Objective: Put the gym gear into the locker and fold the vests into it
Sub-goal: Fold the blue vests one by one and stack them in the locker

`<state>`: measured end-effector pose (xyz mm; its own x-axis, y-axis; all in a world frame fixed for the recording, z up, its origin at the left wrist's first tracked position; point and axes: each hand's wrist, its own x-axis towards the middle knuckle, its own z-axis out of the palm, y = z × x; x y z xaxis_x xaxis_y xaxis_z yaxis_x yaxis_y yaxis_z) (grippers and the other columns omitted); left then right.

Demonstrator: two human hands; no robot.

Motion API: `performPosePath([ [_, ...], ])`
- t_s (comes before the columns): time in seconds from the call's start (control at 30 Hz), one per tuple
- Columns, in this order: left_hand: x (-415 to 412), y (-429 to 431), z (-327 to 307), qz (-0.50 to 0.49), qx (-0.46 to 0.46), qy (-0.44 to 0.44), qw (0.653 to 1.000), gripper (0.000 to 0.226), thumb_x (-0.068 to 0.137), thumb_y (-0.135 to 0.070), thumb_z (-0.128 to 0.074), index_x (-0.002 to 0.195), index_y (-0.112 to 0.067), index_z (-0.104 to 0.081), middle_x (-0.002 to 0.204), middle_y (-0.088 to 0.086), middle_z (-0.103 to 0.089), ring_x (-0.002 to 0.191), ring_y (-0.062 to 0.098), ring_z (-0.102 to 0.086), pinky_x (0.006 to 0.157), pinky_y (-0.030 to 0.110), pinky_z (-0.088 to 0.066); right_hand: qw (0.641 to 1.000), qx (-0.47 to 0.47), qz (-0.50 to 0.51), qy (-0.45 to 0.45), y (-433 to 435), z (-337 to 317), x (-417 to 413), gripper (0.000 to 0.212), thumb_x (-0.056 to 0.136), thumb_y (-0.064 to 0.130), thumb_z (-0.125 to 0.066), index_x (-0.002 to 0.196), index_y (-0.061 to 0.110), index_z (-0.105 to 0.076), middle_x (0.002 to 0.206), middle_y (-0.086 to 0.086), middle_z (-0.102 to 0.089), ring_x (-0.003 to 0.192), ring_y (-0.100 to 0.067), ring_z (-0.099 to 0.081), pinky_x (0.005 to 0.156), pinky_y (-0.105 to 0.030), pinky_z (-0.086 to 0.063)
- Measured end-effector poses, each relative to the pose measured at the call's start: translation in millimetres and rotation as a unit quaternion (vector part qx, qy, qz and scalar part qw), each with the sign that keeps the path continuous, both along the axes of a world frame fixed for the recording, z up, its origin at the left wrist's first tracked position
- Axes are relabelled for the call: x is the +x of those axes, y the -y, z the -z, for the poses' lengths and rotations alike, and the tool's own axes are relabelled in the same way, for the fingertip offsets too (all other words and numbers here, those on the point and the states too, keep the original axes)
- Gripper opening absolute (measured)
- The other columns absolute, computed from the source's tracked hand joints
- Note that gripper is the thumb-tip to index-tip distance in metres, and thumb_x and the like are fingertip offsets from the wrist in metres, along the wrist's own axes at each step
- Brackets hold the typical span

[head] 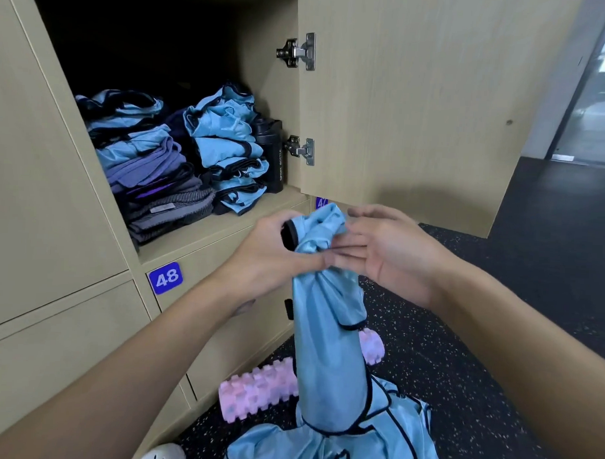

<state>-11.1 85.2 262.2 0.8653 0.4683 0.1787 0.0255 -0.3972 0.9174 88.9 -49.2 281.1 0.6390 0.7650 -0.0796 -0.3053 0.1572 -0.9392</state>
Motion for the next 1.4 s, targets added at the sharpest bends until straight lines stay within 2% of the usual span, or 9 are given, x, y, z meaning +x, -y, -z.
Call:
performPosePath([
  [0.1,0,-4,-8,-0.029,-0.091,0.05,0.994,0.032,0.078,0.006,-0.077,0.104,-0.01,-0.069,0.094,0.007,-0.071,0.084,0.015,-0.065,0.088,0.04,-0.054,0.993,-0.007,0.059,0.104,3,2,2,0.032,0.097,-0.005,-0.05,0.125,0.009,-0.045,0.086,-0.018,-0.07,0.079,-0.027,-0.072,0.075,-0.027,-0.06],
  [0.2,-3,-7,-21,-0.018,-0.207,0.082,0.975,0.033,0.085,0.008,-0.067,0.115,-0.005,-0.066,0.112,0.017,-0.071,0.092,0.025,-0.068,0.091,0.043,-0.055,0.964,-0.055,0.06,0.254,7,10,7,0.058,0.089,0.011,-0.07,0.138,0.025,-0.041,0.101,-0.002,-0.068,0.086,-0.013,-0.065,0.074,-0.012,-0.048],
  [0.3,-6,-12,-32,-0.029,-0.28,0.118,0.952,0.032,0.088,0.004,-0.065,0.118,-0.003,-0.064,0.107,0.014,-0.074,0.087,0.025,-0.072,0.08,0.04,-0.061,0.969,-0.047,-0.079,0.229,5,21,4,0.098,0.071,0.02,-0.082,0.146,0.043,-0.025,0.125,-0.002,-0.067,0.11,-0.013,-0.067,0.093,-0.028,-0.052],
  [0.5,-1,-8,-20,-0.114,-0.293,0.131,0.94,0.084,0.079,-0.014,-0.082,0.146,-0.02,-0.032,0.114,0.004,-0.072,0.094,0.022,-0.074,0.085,0.044,-0.06,0.976,0.01,-0.013,0.218,-9,30,-9,0.082,0.079,-0.007,-0.074,0.136,0.039,-0.037,0.115,-0.004,-0.069,0.097,-0.019,-0.072,0.079,-0.033,-0.06],
  [0.73,-4,11,3,0.011,-0.224,0.079,0.971,0.126,0.068,-0.011,-0.086,0.152,-0.053,-0.002,0.132,-0.009,-0.061,0.108,0.011,-0.069,0.092,0.04,-0.057,0.984,0.056,0.075,0.152,-7,17,2,0.075,0.086,0.0,-0.071,0.138,0.041,-0.035,0.112,-0.005,-0.069,0.094,-0.02,-0.073,0.077,-0.034,-0.061],
  [1.0,-6,4,-4,-0.003,-0.037,0.07,0.997,0.083,0.062,-0.003,-0.091,0.133,-0.029,-0.058,0.122,-0.001,-0.066,0.104,0.01,-0.067,0.086,0.027,-0.058,0.979,-0.031,0.014,0.199,5,14,12,0.046,0.084,0.013,-0.075,0.126,0.023,-0.059,0.116,-0.003,-0.07,0.1,-0.018,-0.071,0.088,-0.039,-0.059],
  [1.23,-6,5,-14,-0.05,-0.138,0.129,0.981,0.038,0.072,0.009,-0.081,0.105,-0.007,-0.07,0.091,0.011,-0.073,0.075,0.018,-0.067,0.073,0.036,-0.062,0.905,-0.117,-0.027,0.407,11,15,6,0.077,0.069,0.023,-0.088,0.131,0.035,-0.044,0.127,0.018,-0.034,0.101,0.03,-0.041,0.081,0.004,-0.038],
  [1.3,-7,7,-18,-0.055,-0.203,0.136,0.968,0.034,0.073,0.007,-0.081,0.102,-0.007,-0.07,0.088,0.014,-0.073,0.077,0.025,-0.07,0.075,0.041,-0.063,0.908,-0.092,-0.029,0.407,8,21,1,0.082,0.067,0.019,-0.09,0.132,0.033,-0.042,0.131,0.013,-0.044,0.109,0.014,-0.052,0.089,-0.008,-0.046],
  [1.4,-9,6,-20,-0.065,-0.231,0.146,0.96,0.038,0.074,0.0,-0.082,0.107,-0.011,-0.068,0.097,0.016,-0.074,0.081,0.025,-0.071,0.077,0.041,-0.062,0.913,-0.047,0.008,0.404,3,23,-5,0.07,0.074,0.004,-0.083,0.123,0.034,-0.042,0.103,-0.002,-0.063,0.079,-0.007,-0.065,0.07,-0.021,-0.056],
])
